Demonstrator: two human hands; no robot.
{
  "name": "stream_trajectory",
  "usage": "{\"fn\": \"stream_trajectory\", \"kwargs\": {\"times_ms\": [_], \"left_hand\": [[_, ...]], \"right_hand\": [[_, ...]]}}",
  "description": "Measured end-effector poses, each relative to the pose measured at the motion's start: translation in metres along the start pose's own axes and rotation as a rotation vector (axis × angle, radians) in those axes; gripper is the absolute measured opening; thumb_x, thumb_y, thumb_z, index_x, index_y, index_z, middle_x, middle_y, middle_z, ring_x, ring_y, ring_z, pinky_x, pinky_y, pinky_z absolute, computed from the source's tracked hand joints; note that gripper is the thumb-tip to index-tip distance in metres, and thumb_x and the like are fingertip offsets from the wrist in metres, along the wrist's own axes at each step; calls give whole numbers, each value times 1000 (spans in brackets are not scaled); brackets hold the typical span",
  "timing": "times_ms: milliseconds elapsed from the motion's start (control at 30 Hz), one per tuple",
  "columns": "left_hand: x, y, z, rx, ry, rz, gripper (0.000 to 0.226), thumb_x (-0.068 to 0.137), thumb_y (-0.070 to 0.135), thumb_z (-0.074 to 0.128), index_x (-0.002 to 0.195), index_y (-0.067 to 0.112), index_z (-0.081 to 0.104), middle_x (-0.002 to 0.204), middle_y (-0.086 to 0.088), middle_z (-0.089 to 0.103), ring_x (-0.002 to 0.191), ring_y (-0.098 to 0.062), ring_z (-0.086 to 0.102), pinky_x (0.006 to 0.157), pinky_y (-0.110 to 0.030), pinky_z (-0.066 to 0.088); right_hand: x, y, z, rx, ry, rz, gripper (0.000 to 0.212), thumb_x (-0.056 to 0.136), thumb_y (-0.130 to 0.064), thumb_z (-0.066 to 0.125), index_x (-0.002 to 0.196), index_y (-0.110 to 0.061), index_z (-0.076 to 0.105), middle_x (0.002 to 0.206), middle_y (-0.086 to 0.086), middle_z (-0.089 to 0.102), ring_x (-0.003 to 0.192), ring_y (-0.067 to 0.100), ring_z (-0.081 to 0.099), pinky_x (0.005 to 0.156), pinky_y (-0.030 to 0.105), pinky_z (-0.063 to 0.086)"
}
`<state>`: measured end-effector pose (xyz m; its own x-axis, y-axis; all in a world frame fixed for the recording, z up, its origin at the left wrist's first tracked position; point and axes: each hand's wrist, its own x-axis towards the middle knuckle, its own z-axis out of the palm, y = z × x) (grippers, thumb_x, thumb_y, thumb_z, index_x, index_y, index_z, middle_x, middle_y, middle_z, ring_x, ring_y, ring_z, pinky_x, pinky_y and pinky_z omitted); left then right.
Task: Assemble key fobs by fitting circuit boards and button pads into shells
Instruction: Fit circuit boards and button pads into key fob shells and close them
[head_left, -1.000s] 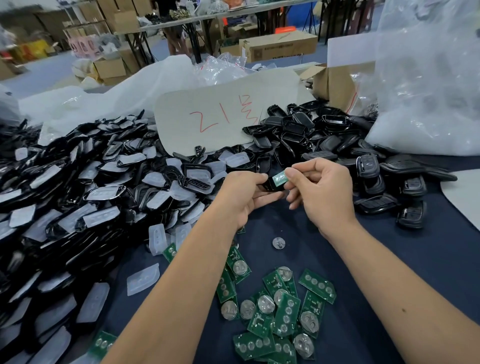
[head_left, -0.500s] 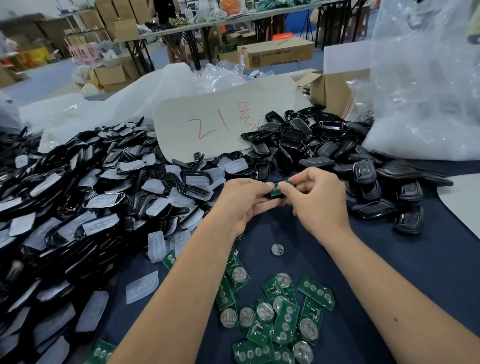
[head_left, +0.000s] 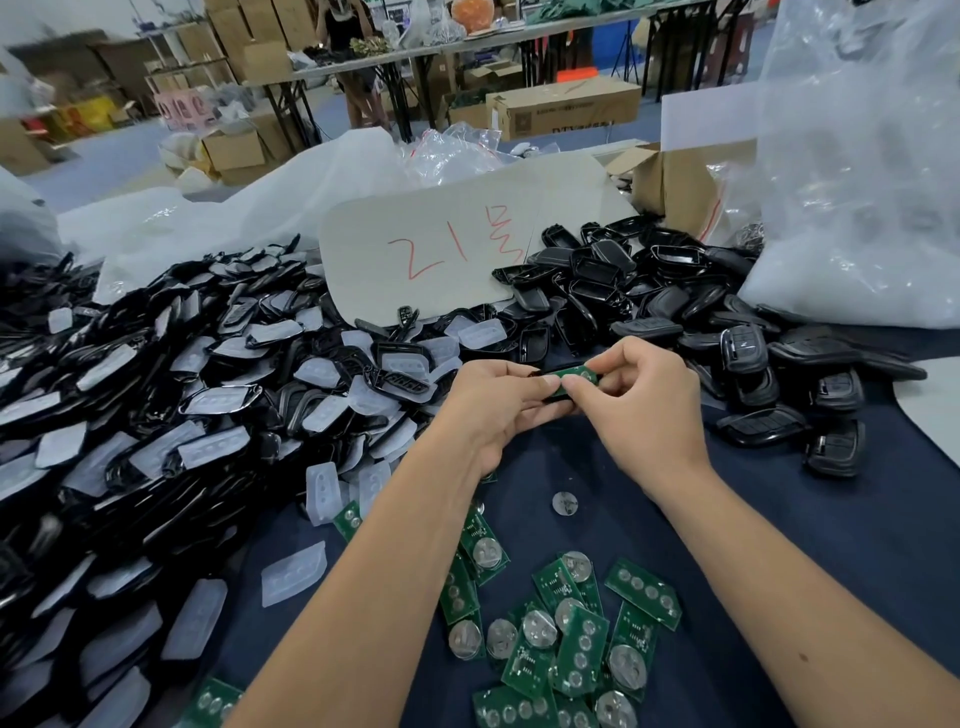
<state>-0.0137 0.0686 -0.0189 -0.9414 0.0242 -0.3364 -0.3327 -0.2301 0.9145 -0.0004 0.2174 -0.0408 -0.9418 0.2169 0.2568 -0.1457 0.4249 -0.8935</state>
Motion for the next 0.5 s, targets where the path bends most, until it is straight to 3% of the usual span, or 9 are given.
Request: {"fn": "stream_trajectory", "kwargs": {"times_ms": [100, 367, 500], "left_hand": [[0, 0, -1, -13, 1, 1, 22, 86, -20, 67, 98, -3, 57, 74, -16, 76, 71, -30, 78, 69, -29, 64], [-3, 4, -2, -37, -23, 5, 28, 87, -23, 61, 88, 4, 55, 76, -18, 75, 71, -32, 77, 62, -25, 62], [-3, 5, -5, -64, -61, -4, 29, 89, -23, 58, 86, 5, 56, 79, -19, 75, 72, -36, 77, 60, -23, 61]], "right_hand": [[1, -1, 1, -8, 25, 25, 19, 80, -26, 86, 80, -25, 66, 65, -4, 70, 63, 7, 66, 60, 18, 44], [1, 1, -2, 1, 58, 73, 40, 70, -39, 92, 88, -26, 59, 68, -4, 69, 62, 7, 63, 61, 21, 44], [1, 2, -6, 142, -60, 95, 20, 81, -30, 88, 89, -24, 72, 74, 0, 72, 54, 14, 66, 48, 27, 49]]}}
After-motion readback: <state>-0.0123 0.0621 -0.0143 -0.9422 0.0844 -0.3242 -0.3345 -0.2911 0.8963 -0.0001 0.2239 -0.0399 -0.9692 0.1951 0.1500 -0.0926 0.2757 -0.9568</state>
